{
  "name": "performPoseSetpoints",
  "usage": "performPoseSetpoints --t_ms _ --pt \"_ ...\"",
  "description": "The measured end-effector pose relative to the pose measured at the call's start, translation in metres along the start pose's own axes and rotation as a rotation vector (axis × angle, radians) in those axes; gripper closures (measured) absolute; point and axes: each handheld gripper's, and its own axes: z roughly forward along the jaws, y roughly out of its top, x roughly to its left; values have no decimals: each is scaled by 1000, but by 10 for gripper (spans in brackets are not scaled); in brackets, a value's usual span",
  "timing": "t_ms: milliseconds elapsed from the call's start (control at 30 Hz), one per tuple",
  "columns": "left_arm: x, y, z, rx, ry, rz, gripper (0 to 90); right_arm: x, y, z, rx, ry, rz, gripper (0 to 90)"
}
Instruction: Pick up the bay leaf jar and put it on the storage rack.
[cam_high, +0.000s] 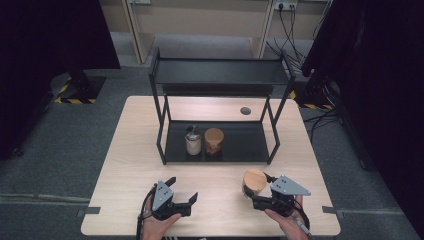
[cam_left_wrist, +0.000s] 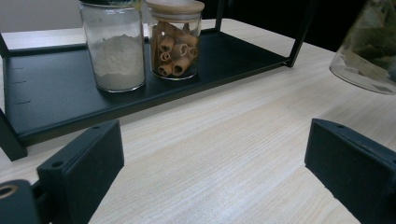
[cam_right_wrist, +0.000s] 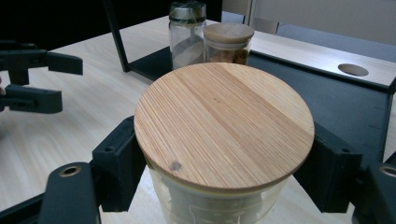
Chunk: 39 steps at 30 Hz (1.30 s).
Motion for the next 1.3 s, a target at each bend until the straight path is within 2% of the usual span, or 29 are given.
performPoseSetpoints --t_ms 433,667,1300 --pt "1 0 0 0 0 0 37 -10 27 26 5 -1 4 253" --pt "1 0 0 1 0 0 37 -18 38 40 6 -4 25 253" --pt "1 0 0 3 -2 -1 37 -38 55 84 45 -85 61 253"
